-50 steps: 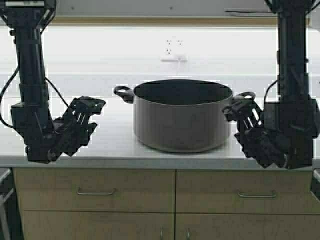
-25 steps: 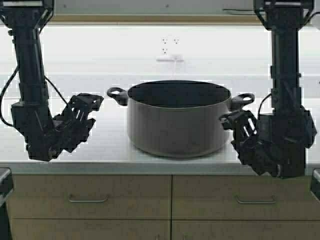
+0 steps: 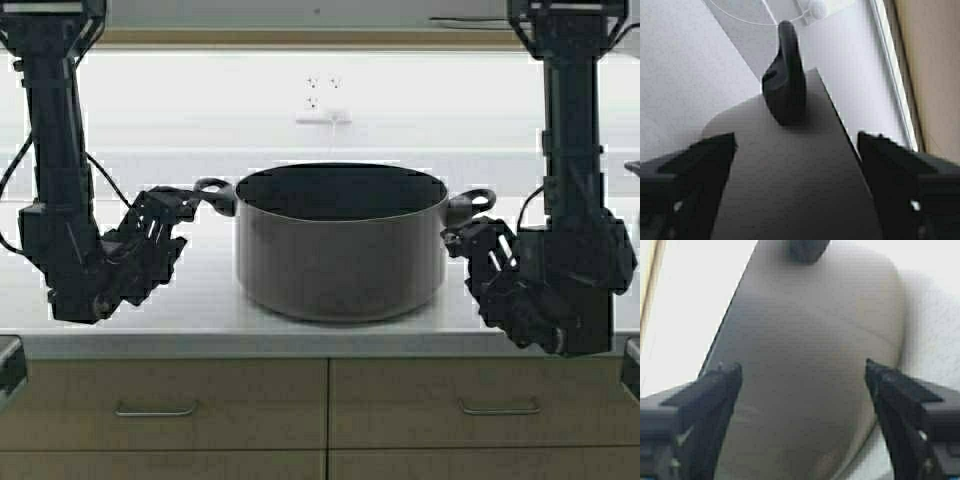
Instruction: Open the cabinet, put the pot inside, then close it
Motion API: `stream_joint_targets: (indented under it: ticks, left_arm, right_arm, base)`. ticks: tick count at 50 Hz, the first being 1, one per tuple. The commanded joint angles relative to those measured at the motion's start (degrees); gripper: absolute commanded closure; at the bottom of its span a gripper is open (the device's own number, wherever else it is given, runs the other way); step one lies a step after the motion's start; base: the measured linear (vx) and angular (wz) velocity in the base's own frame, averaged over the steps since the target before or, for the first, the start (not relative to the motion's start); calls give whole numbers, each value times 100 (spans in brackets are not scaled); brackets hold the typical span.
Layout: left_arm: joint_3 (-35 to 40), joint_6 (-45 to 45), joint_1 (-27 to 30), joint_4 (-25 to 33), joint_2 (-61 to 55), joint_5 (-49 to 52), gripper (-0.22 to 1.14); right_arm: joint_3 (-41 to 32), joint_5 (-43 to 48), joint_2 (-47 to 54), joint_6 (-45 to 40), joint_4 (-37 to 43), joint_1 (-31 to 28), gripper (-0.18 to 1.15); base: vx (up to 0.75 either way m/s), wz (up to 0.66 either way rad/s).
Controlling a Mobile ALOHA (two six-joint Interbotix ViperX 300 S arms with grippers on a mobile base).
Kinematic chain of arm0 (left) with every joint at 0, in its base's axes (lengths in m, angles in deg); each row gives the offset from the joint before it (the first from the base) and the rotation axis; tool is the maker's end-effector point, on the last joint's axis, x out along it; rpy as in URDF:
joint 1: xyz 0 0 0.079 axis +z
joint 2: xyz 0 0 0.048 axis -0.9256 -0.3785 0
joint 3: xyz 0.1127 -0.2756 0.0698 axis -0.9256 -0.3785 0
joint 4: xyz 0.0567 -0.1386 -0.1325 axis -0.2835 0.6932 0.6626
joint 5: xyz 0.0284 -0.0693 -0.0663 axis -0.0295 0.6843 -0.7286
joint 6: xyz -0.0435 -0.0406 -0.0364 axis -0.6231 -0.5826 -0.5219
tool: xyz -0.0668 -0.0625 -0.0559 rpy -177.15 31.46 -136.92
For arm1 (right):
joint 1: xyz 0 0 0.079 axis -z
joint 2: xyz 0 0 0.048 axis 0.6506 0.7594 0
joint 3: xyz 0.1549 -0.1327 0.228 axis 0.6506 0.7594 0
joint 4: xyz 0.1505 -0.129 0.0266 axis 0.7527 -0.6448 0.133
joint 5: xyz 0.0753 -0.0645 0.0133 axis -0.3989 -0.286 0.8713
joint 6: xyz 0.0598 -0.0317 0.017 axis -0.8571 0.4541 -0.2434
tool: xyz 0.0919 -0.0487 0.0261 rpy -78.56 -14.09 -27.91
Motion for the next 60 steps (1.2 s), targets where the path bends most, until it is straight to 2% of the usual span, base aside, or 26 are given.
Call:
stream_joint_targets:
  ticks: [1, 38, 46, 60]
  left_arm:
    - [-35, -79, 105, 0, 264, -97, -11]
    - [-352, -97, 105, 0, 369, -158, -11]
    - [53, -114, 105, 0, 352, -35, -11]
    - [721, -360, 114, 0, 264, 519, -11]
  right_arm:
    - [79, 158, -334, 26, 18, 9, -7]
    - [272, 167, -589, 0, 141, 105, -7]
    - [-202, 149, -501, -114, 158, 237, -7]
    - [-1248, 105, 70, -844, 132, 527, -7]
  base:
    - [4, -4]
    - [10, -2]
    - [4, 0]
    - [1, -1]
